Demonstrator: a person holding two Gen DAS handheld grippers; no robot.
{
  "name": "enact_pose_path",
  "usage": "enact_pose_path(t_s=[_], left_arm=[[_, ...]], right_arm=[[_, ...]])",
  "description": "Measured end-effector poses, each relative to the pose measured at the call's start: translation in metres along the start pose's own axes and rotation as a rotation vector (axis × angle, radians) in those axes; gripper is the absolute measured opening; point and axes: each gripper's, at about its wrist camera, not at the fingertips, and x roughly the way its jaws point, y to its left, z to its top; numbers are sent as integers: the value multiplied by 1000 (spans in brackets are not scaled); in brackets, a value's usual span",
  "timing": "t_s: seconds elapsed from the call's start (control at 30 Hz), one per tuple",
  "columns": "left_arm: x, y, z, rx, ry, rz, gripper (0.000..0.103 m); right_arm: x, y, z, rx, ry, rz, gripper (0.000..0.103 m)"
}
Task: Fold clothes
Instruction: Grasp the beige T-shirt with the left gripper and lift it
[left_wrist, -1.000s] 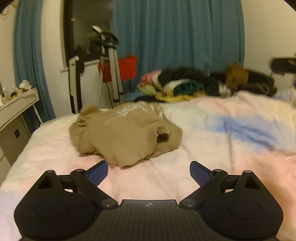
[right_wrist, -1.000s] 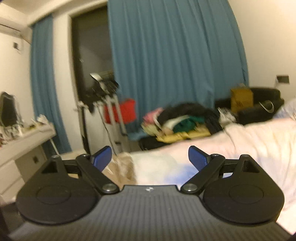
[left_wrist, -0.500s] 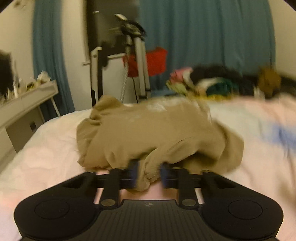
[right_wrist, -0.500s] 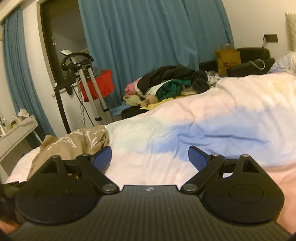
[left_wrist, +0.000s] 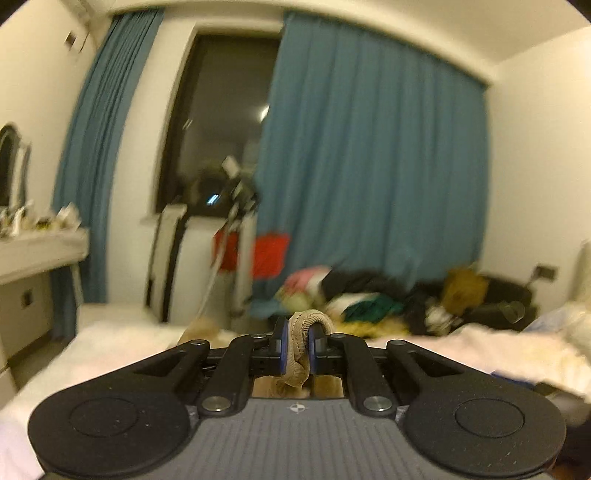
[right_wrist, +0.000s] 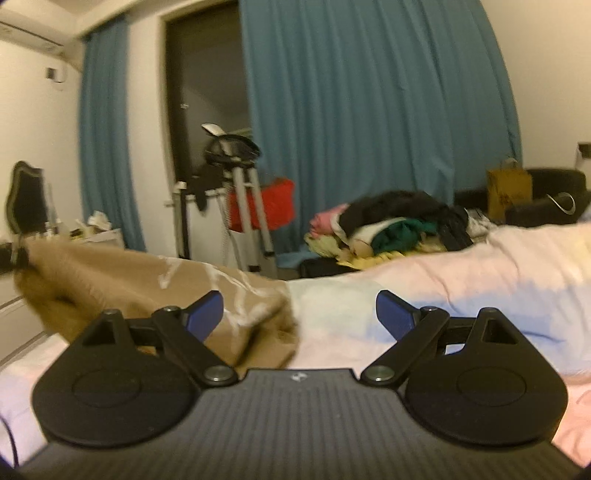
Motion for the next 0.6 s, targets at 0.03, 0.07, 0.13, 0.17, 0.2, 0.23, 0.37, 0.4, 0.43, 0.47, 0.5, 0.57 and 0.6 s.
enact_pose_path(t_s=[0.03,0.07,0.13,0.17,0.2,0.23,0.37,0.4,0.43,0.47,0.5,0.57,0.6], left_arm=[[-16,-4,6,8,-38,-18,11],[-32,-9,12,15,-76,-36,11],[-59,-16,23,33,-144,-66,11],[-67,-19,26,47,-164,-73,11],[-72,-20,27,49,-172,-82,11],[-70,-18,25,37,-160,-88,11],[-51,1,8,-29,-48,-83,11],[-45,7,3,-46,-17,-79,11],[-35,14,-2,-61,11,-74,11],[-26,23,-7,-74,36,-66,11],[-20,31,-11,-91,60,-61,11],[-7,44,-20,-126,105,-65,11],[-1,50,-24,-143,128,-68,12]], right_arm=[[-11,5,3,-16,-6,15,91],[-23,10,6,-32,-13,30,91],[-45,18,12,-59,-25,72,91],[-54,21,15,-70,-29,95,91],[-64,24,17,-81,-32,117,91],[-73,28,19,-91,-34,141,91],[-90,36,21,-68,4,290,91],[-91,40,20,-66,26,335,91],[-91,44,19,-72,47,362,90],[-91,49,16,-83,72,386,90],[-91,54,14,-95,99,410,90],[-85,64,4,-136,172,463,90],[-81,70,-4,-166,207,473,80]])
